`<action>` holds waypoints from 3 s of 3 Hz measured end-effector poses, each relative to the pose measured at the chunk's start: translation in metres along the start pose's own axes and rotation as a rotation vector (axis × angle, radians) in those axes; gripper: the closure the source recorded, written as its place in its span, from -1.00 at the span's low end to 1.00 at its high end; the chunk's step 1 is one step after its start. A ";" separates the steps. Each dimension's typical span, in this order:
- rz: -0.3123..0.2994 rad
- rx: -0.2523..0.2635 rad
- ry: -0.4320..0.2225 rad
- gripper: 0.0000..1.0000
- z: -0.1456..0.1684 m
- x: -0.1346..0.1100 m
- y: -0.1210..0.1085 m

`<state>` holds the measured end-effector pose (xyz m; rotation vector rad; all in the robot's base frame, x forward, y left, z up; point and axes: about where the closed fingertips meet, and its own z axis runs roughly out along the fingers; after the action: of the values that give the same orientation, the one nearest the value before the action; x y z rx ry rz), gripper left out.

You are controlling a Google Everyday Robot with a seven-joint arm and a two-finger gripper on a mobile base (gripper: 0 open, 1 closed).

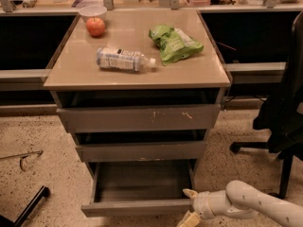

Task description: Close bottom drawer

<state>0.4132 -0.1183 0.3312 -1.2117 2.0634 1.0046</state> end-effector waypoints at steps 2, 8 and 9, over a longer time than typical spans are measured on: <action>0.025 -0.034 -0.026 -1.00 0.016 0.047 0.015; -0.121 -0.024 -0.005 -1.00 0.104 0.056 -0.047; -0.148 -0.025 -0.012 -1.00 0.113 0.045 -0.063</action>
Offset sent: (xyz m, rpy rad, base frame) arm -0.0634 -0.0123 -0.0760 0.0799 0.0676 -0.0033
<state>0.4577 -0.0683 0.2123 -1.3461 1.9255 0.9689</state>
